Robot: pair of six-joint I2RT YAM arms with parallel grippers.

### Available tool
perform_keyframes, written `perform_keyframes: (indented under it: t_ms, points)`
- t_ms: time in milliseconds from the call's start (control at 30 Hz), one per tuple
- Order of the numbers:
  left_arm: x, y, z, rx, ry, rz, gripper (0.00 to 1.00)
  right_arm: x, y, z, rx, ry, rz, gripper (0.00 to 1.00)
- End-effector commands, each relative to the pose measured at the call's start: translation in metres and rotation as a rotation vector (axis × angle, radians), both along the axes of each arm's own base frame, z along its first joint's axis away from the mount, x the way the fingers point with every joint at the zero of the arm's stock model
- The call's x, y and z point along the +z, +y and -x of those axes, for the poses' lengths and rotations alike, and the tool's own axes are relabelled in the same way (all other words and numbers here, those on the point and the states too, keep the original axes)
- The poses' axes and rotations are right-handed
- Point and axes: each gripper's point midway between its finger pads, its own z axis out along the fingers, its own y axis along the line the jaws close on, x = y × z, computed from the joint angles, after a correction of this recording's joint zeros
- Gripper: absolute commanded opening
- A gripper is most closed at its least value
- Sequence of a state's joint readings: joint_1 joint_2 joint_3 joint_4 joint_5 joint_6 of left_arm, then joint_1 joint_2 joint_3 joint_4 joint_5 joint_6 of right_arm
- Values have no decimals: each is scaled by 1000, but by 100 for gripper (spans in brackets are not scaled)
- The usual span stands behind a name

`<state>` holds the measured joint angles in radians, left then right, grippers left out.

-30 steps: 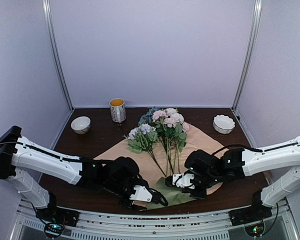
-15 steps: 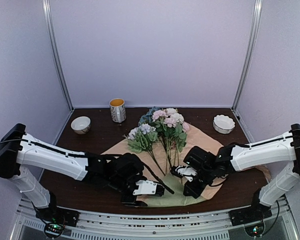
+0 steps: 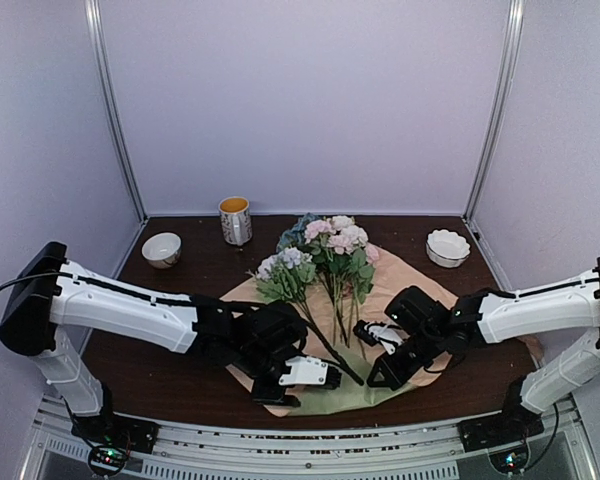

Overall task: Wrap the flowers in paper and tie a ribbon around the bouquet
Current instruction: Fold the bottom corner of the flattened wrapping paper at the center of the board.

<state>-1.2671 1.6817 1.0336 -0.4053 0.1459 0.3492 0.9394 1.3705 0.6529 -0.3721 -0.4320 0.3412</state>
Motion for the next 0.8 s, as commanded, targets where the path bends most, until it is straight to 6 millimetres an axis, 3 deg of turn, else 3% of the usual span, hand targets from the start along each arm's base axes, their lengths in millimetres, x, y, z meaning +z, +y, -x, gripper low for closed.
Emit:
perform_keyframes:
  t_ms: [0,100,167,267,367,533,767]
  points:
    - [34,-8,-26,78,-155,-13,57,0,10,-9,-19,-4,-42,0]
    - [55,-11,-23,66,-209,8,53,-9,3,-12,-52,1,-17,0]
    - [58,-19,-8,3,-178,34,51,-14,-3,-15,-75,-7,9,0]
    - [39,-31,9,-78,-113,15,46,-15,-6,-14,-76,-8,22,0]
    - [11,-25,-4,-91,-165,-88,43,-17,-13,-9,-77,13,56,0]
    - [-9,-28,-6,-159,-167,-119,42,-21,-19,-5,-93,34,66,1]
    - [-40,-18,-16,-177,-193,-229,40,-13,-32,-10,-157,-2,95,14]
